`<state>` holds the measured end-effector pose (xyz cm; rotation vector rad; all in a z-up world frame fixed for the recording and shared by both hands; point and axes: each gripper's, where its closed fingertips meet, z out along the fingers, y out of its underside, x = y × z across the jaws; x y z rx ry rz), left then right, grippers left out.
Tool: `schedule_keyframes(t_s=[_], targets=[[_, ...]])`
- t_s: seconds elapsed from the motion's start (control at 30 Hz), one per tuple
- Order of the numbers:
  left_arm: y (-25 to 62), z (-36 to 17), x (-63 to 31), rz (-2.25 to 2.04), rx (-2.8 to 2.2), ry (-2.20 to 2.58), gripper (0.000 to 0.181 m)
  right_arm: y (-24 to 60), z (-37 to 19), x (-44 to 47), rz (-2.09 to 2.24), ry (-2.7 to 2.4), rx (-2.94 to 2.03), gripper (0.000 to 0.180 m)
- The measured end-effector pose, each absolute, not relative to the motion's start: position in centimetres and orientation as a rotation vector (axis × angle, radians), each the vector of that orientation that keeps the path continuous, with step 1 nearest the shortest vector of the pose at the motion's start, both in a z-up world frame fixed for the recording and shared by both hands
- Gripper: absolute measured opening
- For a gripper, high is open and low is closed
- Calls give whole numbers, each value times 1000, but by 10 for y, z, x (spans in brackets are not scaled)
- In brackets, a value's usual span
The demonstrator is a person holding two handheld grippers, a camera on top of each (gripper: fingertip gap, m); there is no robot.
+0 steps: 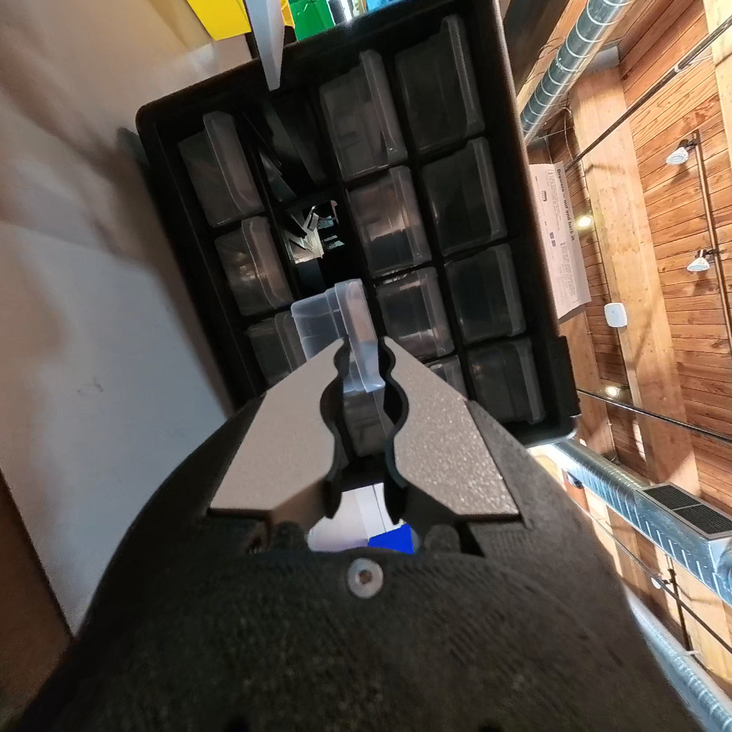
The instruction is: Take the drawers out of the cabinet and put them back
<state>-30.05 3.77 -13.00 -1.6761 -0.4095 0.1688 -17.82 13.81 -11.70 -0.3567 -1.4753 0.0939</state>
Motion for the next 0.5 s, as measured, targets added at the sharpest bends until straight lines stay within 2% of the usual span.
schedule_keyframes(t_s=[0.5], targets=[[37, -129, -301, 170, -1672, -410, 36, 135, -117, -175, 55, -1484, -316, 12]])
